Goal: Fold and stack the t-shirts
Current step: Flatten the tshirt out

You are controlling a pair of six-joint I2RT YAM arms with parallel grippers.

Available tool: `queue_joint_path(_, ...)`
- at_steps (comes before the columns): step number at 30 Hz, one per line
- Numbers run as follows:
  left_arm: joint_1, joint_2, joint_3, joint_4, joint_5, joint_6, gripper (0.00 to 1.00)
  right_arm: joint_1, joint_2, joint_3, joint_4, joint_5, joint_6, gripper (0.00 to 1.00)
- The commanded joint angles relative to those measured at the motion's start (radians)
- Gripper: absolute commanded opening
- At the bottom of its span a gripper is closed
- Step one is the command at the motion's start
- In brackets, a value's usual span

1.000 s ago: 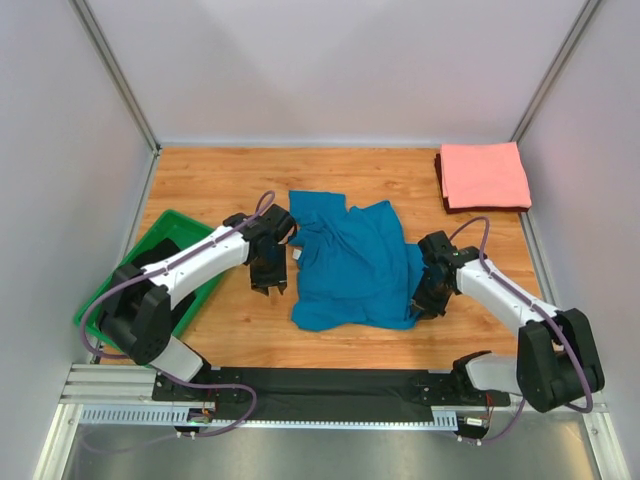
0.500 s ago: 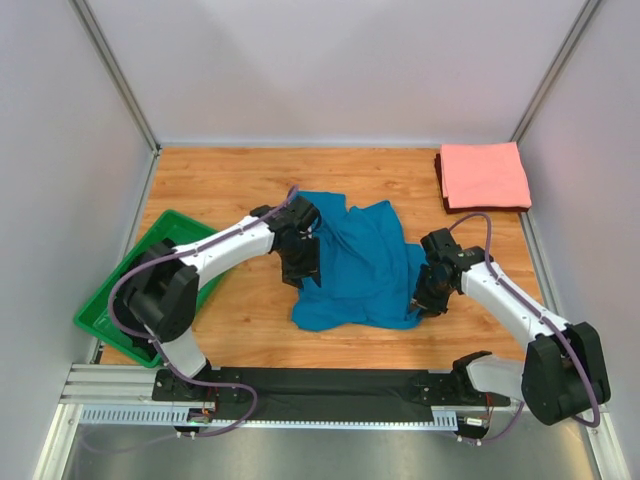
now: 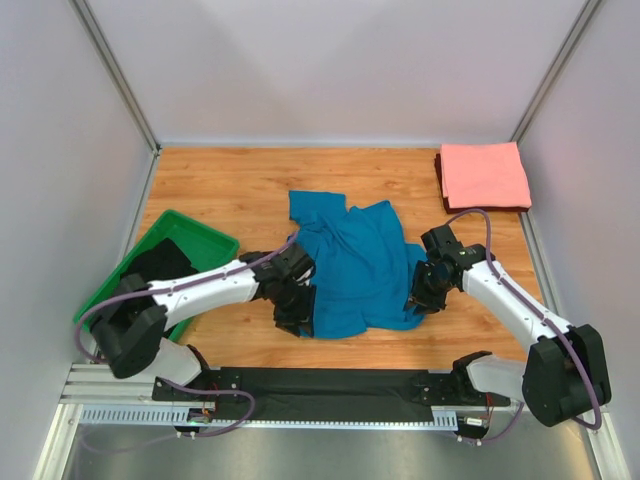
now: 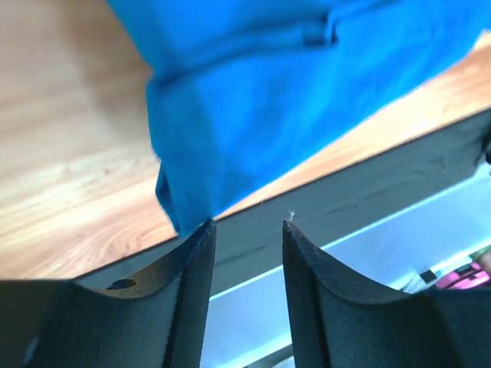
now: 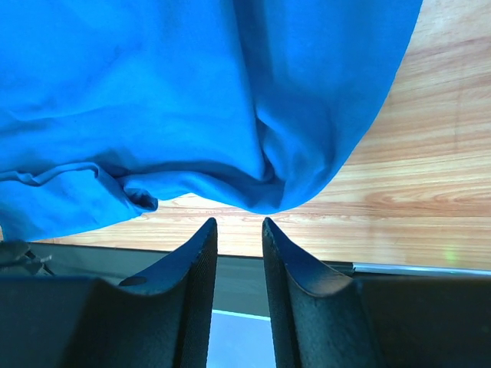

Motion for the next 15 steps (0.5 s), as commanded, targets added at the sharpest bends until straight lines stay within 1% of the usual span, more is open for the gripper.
queue_joint_path(1, -0.006, -0.128, -0.099, 0.089, 0.024, -0.067, 0.48, 0.002, -0.016, 0.019, 0.011, -0.006, -0.010, 0.32)
queue_joint_path(3, -0.006, -0.165, -0.127, 0.087, 0.022, -0.075, 0.49, 0.002, -0.005, 0.028, 0.006, 0.005, -0.004, 0.32)
queue_joint_path(6, -0.006, -0.170, -0.124, 0.048, -0.010, -0.077, 0.50, 0.002, 0.006, 0.044, -0.001, 0.025, 0.001, 0.32)
queue_joint_path(9, 0.002, -0.138, -0.039, -0.079, -0.108, -0.116, 0.54, 0.001, 0.029, 0.073, -0.009, 0.049, 0.001, 0.33)
queue_joint_path(10, 0.005, -0.121, 0.036, -0.169, -0.139, -0.130, 0.55, 0.002, 0.035, 0.085, -0.011, 0.051, 0.004, 0.32)
queue_joint_path(11, 0.014, -0.083, 0.075, -0.214, -0.206, -0.142, 0.55, 0.002, 0.038, 0.090, -0.011, 0.045, 0.007, 0.32)
queue_joint_path(13, 0.030, -0.046, 0.179, -0.322, -0.265, -0.170, 0.57, 0.001, 0.036, 0.096, -0.006, 0.035, 0.017, 0.32)
queue_joint_path(15, 0.068, -0.021, 0.216, -0.342, -0.274, -0.218, 0.59, 0.001, 0.029, 0.094, -0.006, 0.031, 0.020, 0.33)
